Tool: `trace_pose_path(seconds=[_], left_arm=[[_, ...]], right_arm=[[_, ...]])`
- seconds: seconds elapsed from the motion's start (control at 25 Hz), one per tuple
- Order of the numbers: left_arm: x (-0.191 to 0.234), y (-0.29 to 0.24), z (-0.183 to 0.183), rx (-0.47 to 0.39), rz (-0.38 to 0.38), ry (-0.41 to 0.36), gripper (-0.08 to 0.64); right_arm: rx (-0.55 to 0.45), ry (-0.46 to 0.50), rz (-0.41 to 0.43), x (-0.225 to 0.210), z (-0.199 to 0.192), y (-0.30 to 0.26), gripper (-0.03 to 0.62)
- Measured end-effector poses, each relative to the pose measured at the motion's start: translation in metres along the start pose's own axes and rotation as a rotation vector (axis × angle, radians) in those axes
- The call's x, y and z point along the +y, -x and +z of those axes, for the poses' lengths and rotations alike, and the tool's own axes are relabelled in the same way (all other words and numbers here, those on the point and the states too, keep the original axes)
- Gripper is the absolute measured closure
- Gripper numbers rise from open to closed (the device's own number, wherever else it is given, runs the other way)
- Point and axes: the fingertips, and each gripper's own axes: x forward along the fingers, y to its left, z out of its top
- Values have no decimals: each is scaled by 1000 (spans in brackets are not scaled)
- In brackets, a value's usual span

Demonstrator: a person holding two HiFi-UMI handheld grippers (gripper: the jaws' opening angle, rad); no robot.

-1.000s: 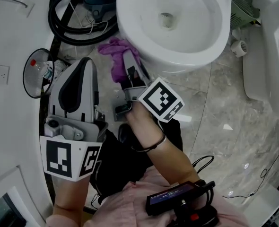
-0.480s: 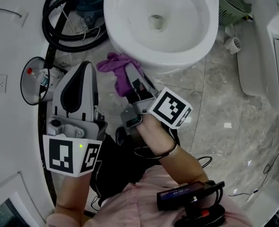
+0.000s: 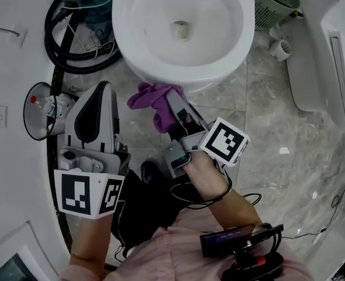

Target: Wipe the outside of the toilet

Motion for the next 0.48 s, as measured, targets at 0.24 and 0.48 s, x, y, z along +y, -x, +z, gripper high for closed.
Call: trace_pose_path(seconds=[0.24,0.48], left_arm=[[-17,-7,-2,3,-31,-6,552],[-26,-11,-1,-1,-51,-9,552]], right_arm=[[-26,2,-32,-13,22,24,482],[-50,7,-68,-24,45,42,482]])
